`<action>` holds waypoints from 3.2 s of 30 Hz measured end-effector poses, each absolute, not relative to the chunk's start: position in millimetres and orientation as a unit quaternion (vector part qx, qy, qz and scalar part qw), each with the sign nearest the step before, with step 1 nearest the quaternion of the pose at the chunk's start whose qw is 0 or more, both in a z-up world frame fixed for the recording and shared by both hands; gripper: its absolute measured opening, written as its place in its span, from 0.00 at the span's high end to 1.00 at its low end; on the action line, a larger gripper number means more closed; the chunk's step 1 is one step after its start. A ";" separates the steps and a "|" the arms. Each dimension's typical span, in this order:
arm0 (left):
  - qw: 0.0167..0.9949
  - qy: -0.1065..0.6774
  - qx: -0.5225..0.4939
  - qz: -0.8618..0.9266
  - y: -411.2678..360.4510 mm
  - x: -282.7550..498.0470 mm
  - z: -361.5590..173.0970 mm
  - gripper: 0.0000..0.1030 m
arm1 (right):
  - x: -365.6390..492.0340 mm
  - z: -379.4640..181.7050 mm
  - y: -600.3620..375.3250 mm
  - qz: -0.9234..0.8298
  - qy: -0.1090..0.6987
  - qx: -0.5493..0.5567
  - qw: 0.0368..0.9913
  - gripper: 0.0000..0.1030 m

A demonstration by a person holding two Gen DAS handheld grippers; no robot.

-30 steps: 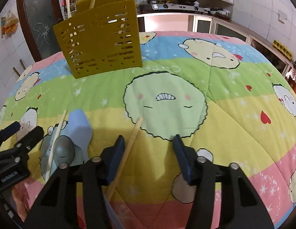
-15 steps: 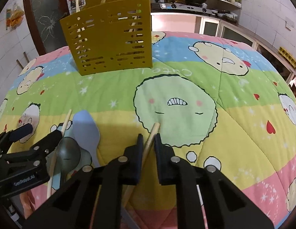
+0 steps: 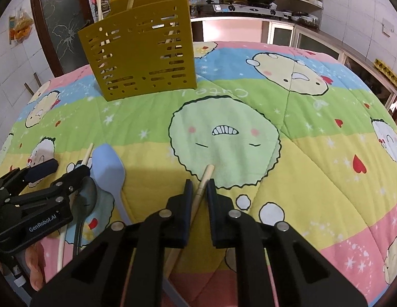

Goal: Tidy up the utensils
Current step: 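Close the right gripper on a chopstick while the left gripper grasps another chopstick, then lift both chopsticks upright and carry them above the yellow caddy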

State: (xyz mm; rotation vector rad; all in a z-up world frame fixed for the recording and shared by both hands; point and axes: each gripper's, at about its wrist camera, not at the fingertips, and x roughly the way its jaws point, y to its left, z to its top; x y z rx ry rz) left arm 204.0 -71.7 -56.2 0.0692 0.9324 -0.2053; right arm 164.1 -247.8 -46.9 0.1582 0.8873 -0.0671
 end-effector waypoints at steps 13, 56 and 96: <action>0.873 0.471 0.049 -0.112 -93.5 212.7 -51.3 0.69 | 168.1 -46.2 -250.2 -0.036 0.427 0.091 0.899 0.89; 0.940 0.307 -0.026 -0.147 -51.9 140.1 49.2 0.96 | 101.4 49.6 -251.9 -0.034 0.266 0.072 0.961 0.94; 0.975 0.179 -0.030 -0.132 -26.9 132.4 84.1 0.96 | 92.8 74.4 -270.9 -0.037 0.146 0.087 0.985 0.94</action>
